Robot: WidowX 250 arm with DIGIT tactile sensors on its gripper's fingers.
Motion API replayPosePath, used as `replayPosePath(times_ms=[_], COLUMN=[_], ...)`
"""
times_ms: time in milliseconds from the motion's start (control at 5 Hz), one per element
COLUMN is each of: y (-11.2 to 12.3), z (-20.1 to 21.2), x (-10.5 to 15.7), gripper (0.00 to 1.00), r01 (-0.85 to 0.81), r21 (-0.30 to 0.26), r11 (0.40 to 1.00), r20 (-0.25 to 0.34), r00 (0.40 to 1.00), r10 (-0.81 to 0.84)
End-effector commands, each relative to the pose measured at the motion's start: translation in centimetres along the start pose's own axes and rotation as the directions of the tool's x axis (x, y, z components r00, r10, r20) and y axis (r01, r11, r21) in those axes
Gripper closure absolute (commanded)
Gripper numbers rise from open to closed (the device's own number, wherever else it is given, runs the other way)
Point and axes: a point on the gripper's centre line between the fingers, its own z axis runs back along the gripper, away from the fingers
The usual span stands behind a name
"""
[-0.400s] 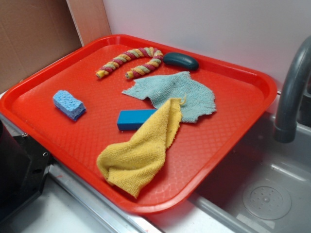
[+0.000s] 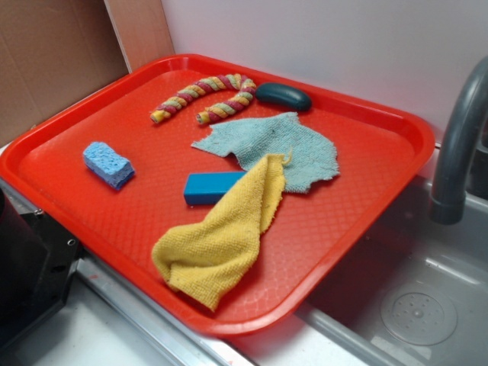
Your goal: Grab the multicolored rope.
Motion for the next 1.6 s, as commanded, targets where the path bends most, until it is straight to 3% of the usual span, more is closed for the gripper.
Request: replayPosePath(times_ms=[0, 200, 800, 1000, 1200, 1400], y=[6.6, 8.7, 8.7, 11.8, 13.4, 14.0], z=[-7.7, -11.4, -11.4, -14.5, -17.6, -20.5], x=[7.7, 9.9, 9.9, 12.0, 15.3, 16.9], gripper=[0.0, 0.0, 0.0, 0.0, 0.0, 0.0], r01=[-0.136, -0.174, -0.174, -0.274, -0.251, -0.246], r21=[-0.007, 0.003, 0.003, -0.001, -0.04, 0.02], r11=[0.991, 0.985, 0.985, 0.962, 0.967, 0.969], r20=[0.055, 0.095, 0.095, 0.05, 0.053, 0.027], r00=[0.989, 0.98, 0.98, 0.96, 0.966, 0.969], r10=[0.136, 0.173, 0.173, 0.274, 0.253, 0.245])
